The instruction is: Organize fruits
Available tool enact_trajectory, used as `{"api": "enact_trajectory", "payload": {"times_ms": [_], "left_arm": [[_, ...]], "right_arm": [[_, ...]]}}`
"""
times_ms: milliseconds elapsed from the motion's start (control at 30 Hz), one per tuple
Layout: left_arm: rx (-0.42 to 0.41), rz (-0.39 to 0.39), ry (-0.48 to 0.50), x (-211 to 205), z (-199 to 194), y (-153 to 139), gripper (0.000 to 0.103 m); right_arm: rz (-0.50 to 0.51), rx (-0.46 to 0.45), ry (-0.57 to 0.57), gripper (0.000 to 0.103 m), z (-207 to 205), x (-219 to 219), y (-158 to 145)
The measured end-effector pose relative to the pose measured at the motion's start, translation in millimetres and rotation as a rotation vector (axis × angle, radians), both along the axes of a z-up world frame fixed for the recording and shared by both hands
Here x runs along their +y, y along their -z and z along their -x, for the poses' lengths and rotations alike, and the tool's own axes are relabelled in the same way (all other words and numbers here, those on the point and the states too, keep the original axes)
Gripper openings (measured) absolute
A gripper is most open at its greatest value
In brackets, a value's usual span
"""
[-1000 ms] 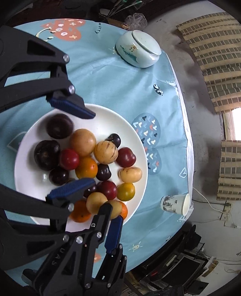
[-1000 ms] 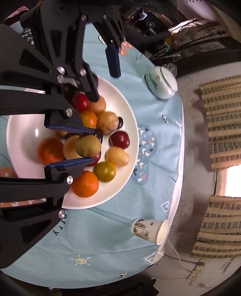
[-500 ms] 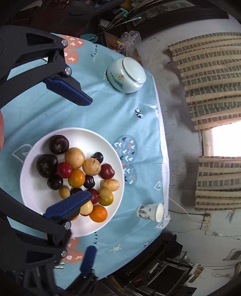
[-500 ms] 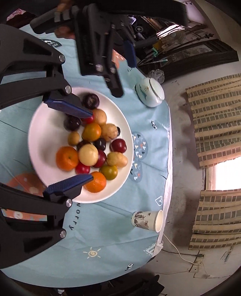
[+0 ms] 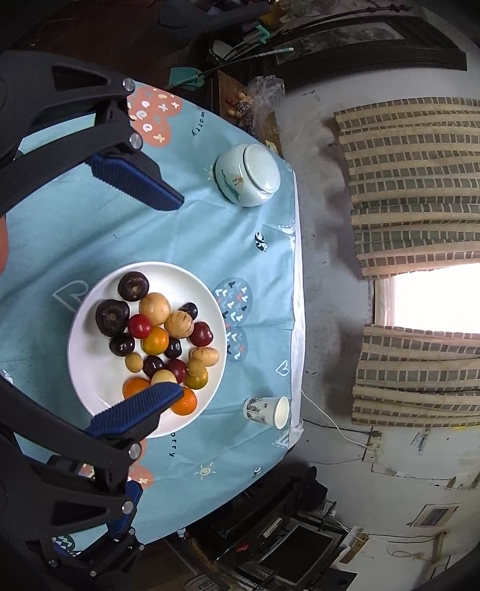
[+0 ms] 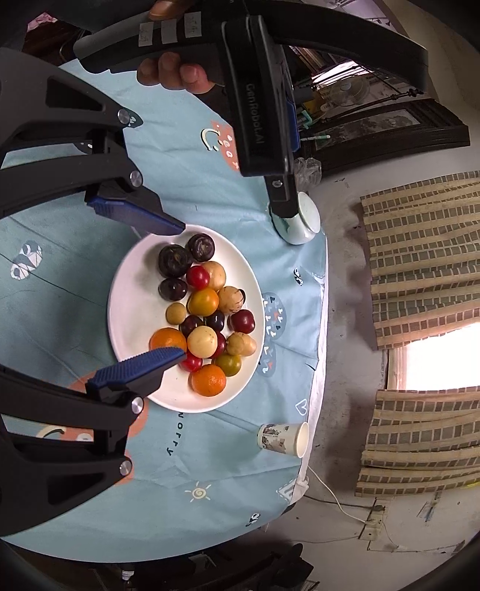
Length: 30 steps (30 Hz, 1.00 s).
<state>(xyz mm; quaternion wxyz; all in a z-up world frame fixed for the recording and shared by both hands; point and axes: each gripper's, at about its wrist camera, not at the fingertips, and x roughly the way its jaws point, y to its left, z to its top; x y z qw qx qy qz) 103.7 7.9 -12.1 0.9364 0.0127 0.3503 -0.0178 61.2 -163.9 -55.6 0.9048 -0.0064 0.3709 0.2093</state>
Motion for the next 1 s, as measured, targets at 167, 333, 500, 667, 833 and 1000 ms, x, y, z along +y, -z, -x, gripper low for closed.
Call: {"api": "enact_trajectory", "payload": {"times_ms": [167,333,500,667,833,1000], "left_arm": [[-0.003,-0.008,-0.019,0,10,-7,0.095],[-0.020,-0.023,-0.025,0,22,-15,0.095],[-0.037,-0.030,-0.018,-2,33,-21,0.095],[-0.061,-0.032,-0.021,-1,42,-30,0.095],[-0.101,-0.051,-0.028,-2,50,-39,0.095],[-0.108,-0.041,-0.027,1,55,-43,0.095]], "right_arm": [[0.013,-0.035,0.037,0.063,11,1,-13],[0.045,-0.072,0.086,0.063,18,1,-24],[0.039,-0.084,0.095,0.069,26,1,-28],[0.040,-0.098,0.082,0.070,35,5,-31],[0.037,-0.109,0.079,0.070,43,7,-35],[0.032,-0.119,0.078,0.070,49,8,-38]]}}
